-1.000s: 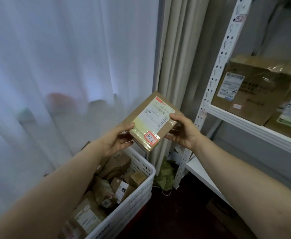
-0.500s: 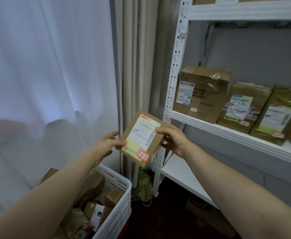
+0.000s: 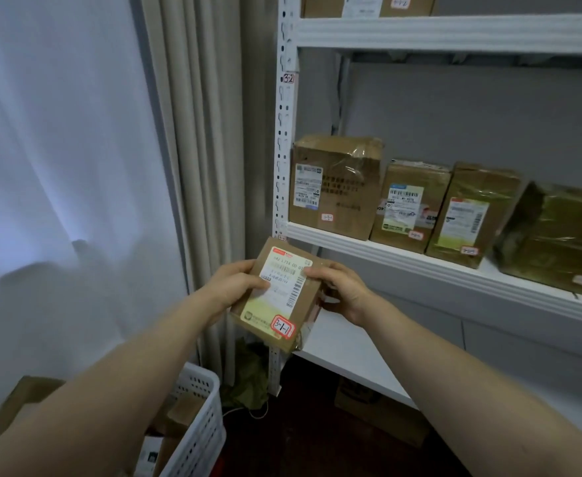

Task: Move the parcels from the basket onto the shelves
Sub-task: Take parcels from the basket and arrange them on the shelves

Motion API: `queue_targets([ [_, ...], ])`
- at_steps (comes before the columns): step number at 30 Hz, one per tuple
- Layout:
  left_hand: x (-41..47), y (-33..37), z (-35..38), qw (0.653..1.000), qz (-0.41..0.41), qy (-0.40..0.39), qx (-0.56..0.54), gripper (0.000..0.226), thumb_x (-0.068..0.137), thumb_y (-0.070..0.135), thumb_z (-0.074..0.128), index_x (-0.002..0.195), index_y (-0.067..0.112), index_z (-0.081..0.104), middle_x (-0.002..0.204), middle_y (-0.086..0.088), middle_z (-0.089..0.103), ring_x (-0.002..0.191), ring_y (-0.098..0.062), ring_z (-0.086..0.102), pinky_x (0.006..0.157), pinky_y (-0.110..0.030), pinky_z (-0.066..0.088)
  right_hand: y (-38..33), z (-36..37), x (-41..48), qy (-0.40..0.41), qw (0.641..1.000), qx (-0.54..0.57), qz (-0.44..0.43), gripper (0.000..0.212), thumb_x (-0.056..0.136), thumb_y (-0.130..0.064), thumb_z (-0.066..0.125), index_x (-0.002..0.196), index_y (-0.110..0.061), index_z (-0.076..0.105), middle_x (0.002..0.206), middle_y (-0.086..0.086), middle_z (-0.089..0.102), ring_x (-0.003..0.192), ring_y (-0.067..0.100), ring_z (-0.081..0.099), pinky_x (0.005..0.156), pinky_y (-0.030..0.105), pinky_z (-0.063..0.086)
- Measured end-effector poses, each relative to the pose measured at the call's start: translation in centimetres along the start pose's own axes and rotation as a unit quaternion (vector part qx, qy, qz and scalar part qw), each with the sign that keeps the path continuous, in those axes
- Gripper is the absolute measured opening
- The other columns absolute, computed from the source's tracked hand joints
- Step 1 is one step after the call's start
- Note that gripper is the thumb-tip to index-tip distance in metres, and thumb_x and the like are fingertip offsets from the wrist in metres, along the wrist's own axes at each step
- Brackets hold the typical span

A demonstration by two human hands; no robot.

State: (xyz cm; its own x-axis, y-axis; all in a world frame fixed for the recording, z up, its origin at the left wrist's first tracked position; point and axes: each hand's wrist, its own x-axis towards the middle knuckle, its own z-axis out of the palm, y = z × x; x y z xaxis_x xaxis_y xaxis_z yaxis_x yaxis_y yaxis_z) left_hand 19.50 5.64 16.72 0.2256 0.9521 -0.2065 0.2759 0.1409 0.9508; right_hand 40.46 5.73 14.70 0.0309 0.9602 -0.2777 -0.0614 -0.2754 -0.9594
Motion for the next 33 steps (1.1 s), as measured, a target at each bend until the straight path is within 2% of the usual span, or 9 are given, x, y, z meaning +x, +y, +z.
queue_targets([
  [4, 0.0, 0.5, 1.1, 1.0, 0.0, -0.009, -0.004, 0.038, 0.089, 0.008, 0.059, 0.125, 0.02, 0.056, 0.103, -0.002, 0.072, 0.093, -0.018, 0.07, 0.081, -0.037, 0.057, -0.1, -1.1, -0.1, 0.014, 1.0, -0.004, -0.004, 0.041, 0.068, -0.031, 0.081, 0.104, -0.024, 0.063, 0.107, 0.006, 0.064, 0.098, 0.022, 0.054, 0.073, 0.033, 0.046],
  [8, -0.4, 1.0, 1.5, 1.0, 0.003, -0.003, -0.009, 0.033, 0.089, 0.005, 0.058, 0.117, 0.022, 0.061, 0.098, 0.001, 0.072, 0.088, -0.013, 0.069, 0.071, -0.027, 0.055, -0.1, -1.6, -0.1, 0.009, 1.0, 0.001, -0.007, 0.055, 0.069, -0.033, 0.08, 0.119, -0.02, 0.06, 0.1, 0.004, 0.063, 0.088, 0.02, 0.053, 0.072, 0.034, 0.046],
  [10, -0.7, 1.2, 1.7, 1.0, 0.004, 0.005, -0.014, 0.032, 0.088, 0.003, 0.057, 0.113, 0.022, 0.062, 0.098, 0.0, 0.072, 0.086, -0.012, 0.069, 0.067, -0.025, 0.054, 0.0, -1.7, 0.0, 0.008, 1.0, 0.004, -0.009, 0.057, 0.071, -0.032, 0.079, 0.122, -0.019, 0.058, 0.099, 0.004, 0.062, 0.089, 0.02, 0.053, 0.072, 0.034, 0.046],
  [17, -1.1, 1.2, 1.6, 1.0, 0.002, 0.012, -0.011, 0.032, 0.086, 0.0, 0.056, 0.108, 0.023, 0.062, 0.103, -0.003, 0.071, 0.091, -0.016, 0.068, 0.071, -0.027, 0.054, 0.1, -1.6, 0.0, 0.002, 1.0, 0.01, -0.01, 0.064, 0.069, -0.032, 0.08, 0.127, -0.017, 0.055, 0.103, 0.005, 0.063, 0.097, 0.022, 0.054, 0.073, 0.035, 0.047],
  [21, -1.3, 1.6, 1.6, 1.0, 0.005, 0.017, -0.014, 0.032, 0.086, -0.001, 0.055, 0.108, 0.021, 0.062, 0.104, -0.004, 0.07, 0.09, -0.015, 0.067, 0.07, -0.027, 0.053, -0.2, -1.5, -0.3, -0.005, 1.0, 0.008, -0.014, 0.075, 0.06, -0.037, 0.084, 0.127, -0.017, 0.055, 0.098, 0.003, 0.062, 0.092, 0.02, 0.054, 0.07, 0.033, 0.046],
  [27, -1.5, 1.8, 1.4, 1.0, 0.008, 0.011, -0.008, 0.031, 0.086, 0.0, 0.056, 0.106, 0.023, 0.061, 0.104, -0.003, 0.07, 0.092, -0.016, 0.067, 0.07, -0.027, 0.052, -0.5, -1.5, -0.3, -0.009, 1.0, 0.007, -0.024, 0.058, 0.071, -0.032, 0.079, 0.122, -0.016, 0.058, 0.094, 0.002, 0.062, 0.091, 0.019, 0.054, 0.071, 0.033, 0.045],
  [31, -1.2, 1.8, 1.1, 1.0, 0.011, 0.01, -0.005, 0.031, 0.086, 0.001, 0.057, 0.107, 0.023, 0.062, 0.104, -0.002, 0.071, 0.095, -0.017, 0.067, 0.075, -0.029, 0.054, -0.8, -1.3, -0.5, -0.015, 0.999, 0.007, -0.028, 0.031, 0.076, -0.028, 0.076, 0.102, -0.019, 0.062, 0.086, 0.0, 0.062, 0.088, 0.018, 0.053, 0.076, 0.033, 0.045],
  [33, -1.1, 1.8, 1.0, 1.0, 0.011, 0.013, -0.004, 0.031, 0.086, 0.002, 0.058, 0.106, 0.024, 0.063, 0.103, -0.001, 0.071, 0.094, -0.016, 0.067, 0.075, -0.03, 0.054, -1.0, -1.2, -0.6, -0.014, 0.999, 0.005, -0.032, 0.027, 0.077, -0.028, 0.075, 0.099, -0.019, 0.061, 0.086, 0.0, 0.062, 0.087, 0.017, 0.053, 0.076, 0.032, 0.045],
])
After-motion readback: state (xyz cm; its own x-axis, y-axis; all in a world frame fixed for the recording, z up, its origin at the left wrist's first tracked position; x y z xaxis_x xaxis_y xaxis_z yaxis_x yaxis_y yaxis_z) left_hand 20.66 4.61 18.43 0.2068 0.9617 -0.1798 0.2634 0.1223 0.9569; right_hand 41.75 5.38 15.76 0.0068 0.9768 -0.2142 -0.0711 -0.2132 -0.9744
